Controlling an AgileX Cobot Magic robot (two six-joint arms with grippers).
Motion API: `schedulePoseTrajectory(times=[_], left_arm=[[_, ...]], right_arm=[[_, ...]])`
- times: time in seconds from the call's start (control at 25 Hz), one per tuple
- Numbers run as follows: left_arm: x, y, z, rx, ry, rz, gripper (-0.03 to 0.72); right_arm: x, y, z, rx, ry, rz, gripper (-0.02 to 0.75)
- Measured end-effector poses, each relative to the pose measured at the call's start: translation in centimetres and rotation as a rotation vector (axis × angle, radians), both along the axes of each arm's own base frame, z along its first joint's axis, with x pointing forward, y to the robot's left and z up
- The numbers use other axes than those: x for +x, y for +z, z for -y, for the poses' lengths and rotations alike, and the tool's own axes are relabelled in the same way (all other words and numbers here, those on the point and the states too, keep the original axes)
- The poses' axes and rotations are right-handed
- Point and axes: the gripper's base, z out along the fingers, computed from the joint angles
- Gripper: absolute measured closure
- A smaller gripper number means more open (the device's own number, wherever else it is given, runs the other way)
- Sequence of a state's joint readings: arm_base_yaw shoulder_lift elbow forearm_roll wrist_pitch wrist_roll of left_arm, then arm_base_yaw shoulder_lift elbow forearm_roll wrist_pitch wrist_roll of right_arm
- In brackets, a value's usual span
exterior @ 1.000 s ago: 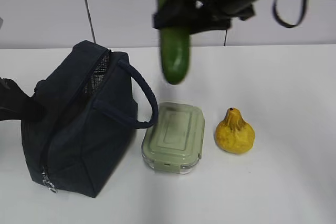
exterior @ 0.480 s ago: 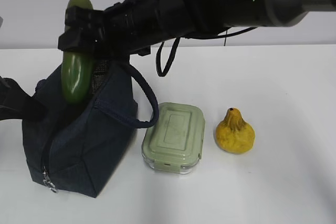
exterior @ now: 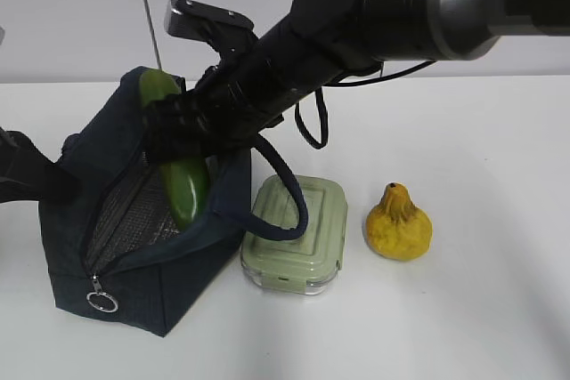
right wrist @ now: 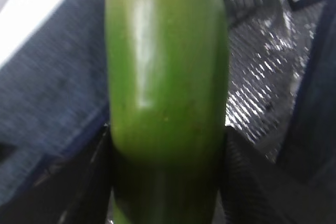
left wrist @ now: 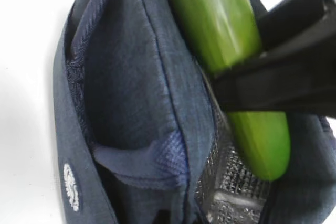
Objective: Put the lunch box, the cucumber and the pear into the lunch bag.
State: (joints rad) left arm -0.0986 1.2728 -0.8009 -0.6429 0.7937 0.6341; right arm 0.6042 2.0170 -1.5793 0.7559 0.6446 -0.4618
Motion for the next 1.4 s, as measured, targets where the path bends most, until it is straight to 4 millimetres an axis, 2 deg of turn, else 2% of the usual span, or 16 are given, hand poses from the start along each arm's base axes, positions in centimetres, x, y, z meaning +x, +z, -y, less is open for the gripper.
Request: schedulePoseTrajectory(times=[0.16,0.36,0.52,0.68,0.84,0.96,1.16,1.28,1.4], left_arm=[[0.0,0.0,0.0,-0.003,0.003,0.002,0.685],[0.0,0.0,0.0,-0.004,0.003,0.002,0.685],[0.0,0.0,0.0,-0.003,0.004,0.003,0.685],[0.0,0.0,0.0,-0.003,0.004,0.003,0.685],[0.0,0.0,0.0,0.000,0.003,0.003,0.685],[0.0,0.0,0.0,0.003,0.000,0.002,0.685],[0.0,0.0,0.0,0.003,-0.001,0.000,0.685],[0.0,0.0,0.0,0.003,-0.002,0.000,0.685],[0.0,0.0,0.0,0.004,-0.002,0.000,0.685]], right_arm=[[-0.2,-0.2,0.2,-0.032,0.010,-0.027,0.308],[-0.4,0.4,0.1,-0.042,0.052,-0.044,0.184],[-0.5,2.5,0.0,-0.049,0.096,-0.012,0.158],[-1.1,5.6,1.1,-0.093,0.089,0.067,0.156],[-2.0,8.7,3.2,-0.211,0.034,0.156,0.155],[-2.4,9.9,5.4,-0.370,-0.043,0.181,0.155],[-2.3,9.2,8.9,-0.647,-0.156,0.108,0.155],[-1.9,7.8,10.7,-0.707,-0.199,0.026,0.155],[-1.2,5.4,12.7,-0.732,-0.232,-0.076,0.155]])
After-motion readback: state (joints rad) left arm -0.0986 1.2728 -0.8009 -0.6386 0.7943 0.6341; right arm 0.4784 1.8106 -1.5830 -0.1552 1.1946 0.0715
